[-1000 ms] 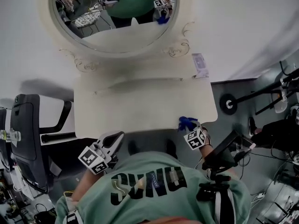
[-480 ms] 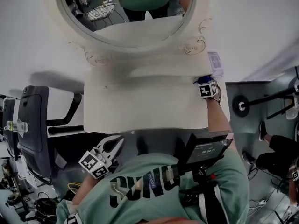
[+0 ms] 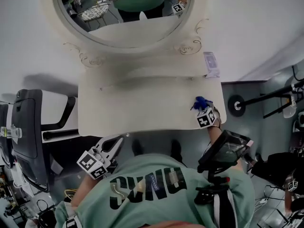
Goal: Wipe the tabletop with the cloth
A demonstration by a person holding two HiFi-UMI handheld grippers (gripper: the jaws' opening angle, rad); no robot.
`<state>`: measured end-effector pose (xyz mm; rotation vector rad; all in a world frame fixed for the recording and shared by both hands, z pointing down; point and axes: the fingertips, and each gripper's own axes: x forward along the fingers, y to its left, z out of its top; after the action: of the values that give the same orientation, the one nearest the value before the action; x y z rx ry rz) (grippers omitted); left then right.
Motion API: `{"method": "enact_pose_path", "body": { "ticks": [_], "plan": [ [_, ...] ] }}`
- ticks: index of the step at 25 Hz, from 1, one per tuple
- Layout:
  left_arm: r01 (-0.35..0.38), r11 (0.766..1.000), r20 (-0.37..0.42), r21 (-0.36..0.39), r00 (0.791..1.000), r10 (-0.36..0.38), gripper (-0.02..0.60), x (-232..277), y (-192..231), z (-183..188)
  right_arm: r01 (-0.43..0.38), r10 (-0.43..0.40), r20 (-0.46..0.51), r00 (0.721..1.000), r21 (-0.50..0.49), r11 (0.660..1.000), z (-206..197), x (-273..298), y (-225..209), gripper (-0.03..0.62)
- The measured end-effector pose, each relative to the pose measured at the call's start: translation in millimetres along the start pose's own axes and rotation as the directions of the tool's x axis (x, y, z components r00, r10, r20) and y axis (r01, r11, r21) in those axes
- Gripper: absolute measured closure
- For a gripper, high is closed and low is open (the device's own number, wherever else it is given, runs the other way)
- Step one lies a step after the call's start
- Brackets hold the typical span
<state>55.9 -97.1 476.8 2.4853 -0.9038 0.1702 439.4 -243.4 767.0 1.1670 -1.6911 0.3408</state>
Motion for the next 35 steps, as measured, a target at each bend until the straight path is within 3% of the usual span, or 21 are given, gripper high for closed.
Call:
{"method": "enact_pose_path", "body": {
  "ticks": [4,11,14,18,23,27,31,35],
  "plan": [
    [0.047,0.999,0.013,-0.001,0.999,-0.047,0.577,15.6,-6.4,6.6,-0.054,0.055,-0.026,0.998,0.023,0.998,-75.2,-56.1,59.2,0.534],
    [0.094,0.995,0.001,0.016,0.996,-0.094,0.577,37.5,-24.9,10.9,-0.126,0.128,-0.011,0.992,0.108,0.986,-75.5,-61.1,57.8,0.534],
    [0.072,0.997,-0.01,0.012,0.997,-0.072,0.577,33.7,-22.9,7.8,-0.089,0.081,0.059,0.995,0.151,0.985,-50.4,-45.5,17.8,0.534],
    [0.029,1.0,-0.028,-0.003,0.999,-0.029,0.577,24.4,-17.7,-1.1,0.033,-0.055,0.127,0.99,0.167,0.985,22.0,8.2,-73.5,0.534],
    [-0.027,1.0,-0.048,0.004,0.998,0.027,0.577,12.8,-14.0,-6.2,0.107,-0.113,0.012,0.994,0.232,0.967,50.8,70.2,-132.4,0.533],
    [-0.056,0.998,-0.056,-0.001,0.997,0.056,0.577,3.9,-8.0,-8.9,0.13,-0.13,-0.012,0.991,0.139,0.982,59.5,78.5,-137.2,0.534],
    [-0.026,1.0,-0.048,0.007,0.999,0.027,0.577,13.1,-9.8,-6.5,0.121,-0.121,-0.036,0.992,0.002,0.993,23.7,52.9,-117.6,0.534],
    [0.033,0.999,-0.028,0.023,0.999,-0.032,0.577,28.9,-14.9,1.7,0.034,-0.036,-0.057,0.998,-0.026,0.999,-62.2,-12.0,-50.5,0.534]
  ]
}}
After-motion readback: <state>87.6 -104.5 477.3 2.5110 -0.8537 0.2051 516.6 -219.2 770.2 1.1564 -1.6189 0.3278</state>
